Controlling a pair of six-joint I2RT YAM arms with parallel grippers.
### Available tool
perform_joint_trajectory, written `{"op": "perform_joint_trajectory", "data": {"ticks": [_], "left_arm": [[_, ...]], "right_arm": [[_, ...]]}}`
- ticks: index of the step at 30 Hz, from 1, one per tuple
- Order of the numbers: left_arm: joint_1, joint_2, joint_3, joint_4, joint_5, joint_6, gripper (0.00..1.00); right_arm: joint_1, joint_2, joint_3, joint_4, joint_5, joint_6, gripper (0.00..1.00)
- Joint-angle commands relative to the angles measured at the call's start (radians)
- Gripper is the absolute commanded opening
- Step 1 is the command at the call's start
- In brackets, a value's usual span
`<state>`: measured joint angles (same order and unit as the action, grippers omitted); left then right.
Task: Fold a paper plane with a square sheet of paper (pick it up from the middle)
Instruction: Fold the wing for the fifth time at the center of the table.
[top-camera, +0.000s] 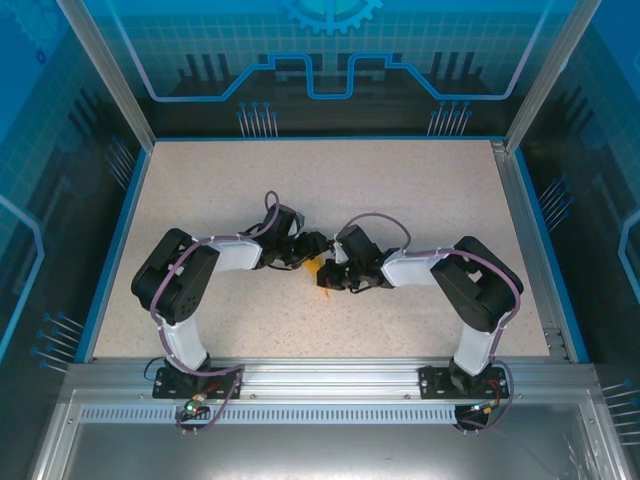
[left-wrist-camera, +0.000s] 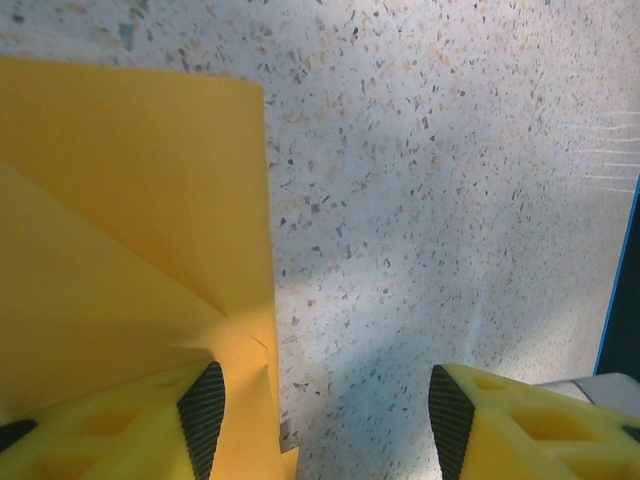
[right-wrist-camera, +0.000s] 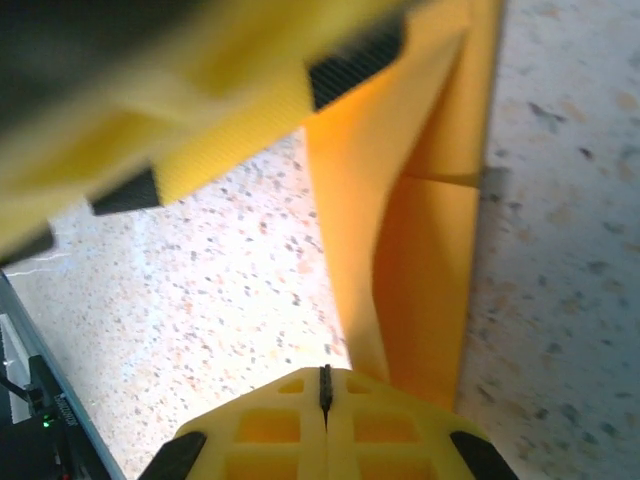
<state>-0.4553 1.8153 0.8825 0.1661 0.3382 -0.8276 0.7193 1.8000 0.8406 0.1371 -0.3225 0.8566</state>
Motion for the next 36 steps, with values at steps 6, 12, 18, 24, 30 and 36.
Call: {"op": "perform_joint_trajectory", "data": {"ticks": [6,12,18,24,30,36], "left_arm": [[0.007,0.021,0.013,-0.045,0.005,0.032,0.60],[0.007,0.025,0.010,-0.042,0.004,0.026,0.60],[0.007,0.024,0.013,-0.049,0.002,0.025,0.59],[0.009,0.030,0.015,-0.062,-0.006,0.019,0.59],[0.011,0.043,0.018,-0.068,-0.009,0.013,0.59],[0.010,0.052,0.024,-0.074,-0.003,0.017,0.59]], "right_arm": [[-0.015,0.008,-0.041,-0.007,-0.004,0.002,0.04],[-0.012,0.034,-0.077,-0.025,0.008,0.018,0.02],[-0.003,0.025,-0.151,0.006,0.025,0.031,0.00],[0.000,-0.020,-0.174,0.000,-0.002,-0.006,0.01],[0.012,-0.047,-0.158,-0.062,-0.015,-0.069,0.02],[-0.004,-0.102,-0.165,-0.071,-0.011,-0.067,0.04]]}}
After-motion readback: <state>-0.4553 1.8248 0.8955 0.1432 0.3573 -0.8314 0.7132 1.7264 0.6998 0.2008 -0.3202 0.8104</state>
